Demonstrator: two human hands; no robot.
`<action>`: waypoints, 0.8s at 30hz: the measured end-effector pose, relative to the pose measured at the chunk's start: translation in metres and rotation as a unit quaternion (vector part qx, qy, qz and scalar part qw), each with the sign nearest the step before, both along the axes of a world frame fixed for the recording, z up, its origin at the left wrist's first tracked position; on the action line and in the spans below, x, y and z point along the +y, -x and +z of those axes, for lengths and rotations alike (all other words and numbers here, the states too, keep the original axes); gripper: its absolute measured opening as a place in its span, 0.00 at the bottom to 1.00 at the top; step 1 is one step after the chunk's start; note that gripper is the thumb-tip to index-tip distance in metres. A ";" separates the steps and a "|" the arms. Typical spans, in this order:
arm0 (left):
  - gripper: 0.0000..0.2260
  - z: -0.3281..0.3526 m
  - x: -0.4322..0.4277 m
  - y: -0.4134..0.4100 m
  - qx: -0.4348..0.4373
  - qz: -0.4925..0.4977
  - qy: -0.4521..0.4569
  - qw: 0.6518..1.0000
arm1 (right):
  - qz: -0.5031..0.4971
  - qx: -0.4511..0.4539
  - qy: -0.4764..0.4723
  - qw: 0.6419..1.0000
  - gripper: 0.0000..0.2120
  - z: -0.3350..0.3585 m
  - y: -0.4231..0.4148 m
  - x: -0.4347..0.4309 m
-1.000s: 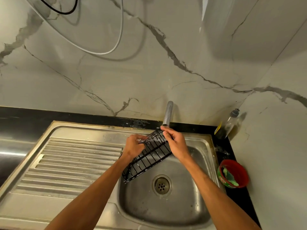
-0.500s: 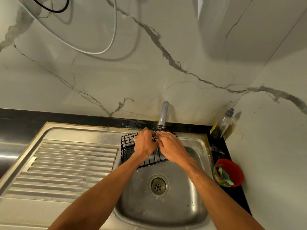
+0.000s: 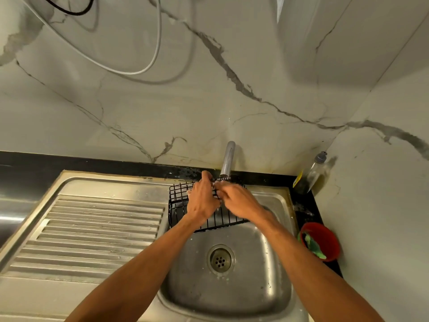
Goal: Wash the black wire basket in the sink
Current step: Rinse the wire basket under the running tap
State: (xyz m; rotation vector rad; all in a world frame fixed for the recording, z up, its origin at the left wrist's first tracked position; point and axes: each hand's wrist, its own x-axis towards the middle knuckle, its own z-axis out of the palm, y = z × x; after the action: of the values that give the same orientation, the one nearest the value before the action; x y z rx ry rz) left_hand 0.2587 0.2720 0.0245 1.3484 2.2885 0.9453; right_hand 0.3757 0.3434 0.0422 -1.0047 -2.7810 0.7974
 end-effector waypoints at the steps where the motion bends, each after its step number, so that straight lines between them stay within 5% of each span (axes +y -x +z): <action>1: 0.30 0.001 -0.001 0.000 -0.006 0.001 -0.002 1.000 | -0.023 0.001 -0.004 1.000 0.16 0.003 0.004 0.004; 14: 0.54 0.008 -0.016 0.017 -0.038 -0.088 -0.080 0.992 | 0.038 -0.080 0.033 0.995 0.18 0.003 0.033 0.016; 24: 0.55 0.014 -0.020 0.034 -0.036 -0.136 -0.069 0.988 | 0.062 -0.074 0.041 0.994 0.25 -0.002 0.028 0.004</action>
State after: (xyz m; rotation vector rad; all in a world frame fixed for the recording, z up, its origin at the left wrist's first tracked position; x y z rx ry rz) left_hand 0.2246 0.2524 0.0384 1.6052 1.9533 1.0556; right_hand 0.3475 0.3474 0.0406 -0.9490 -2.9850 0.8944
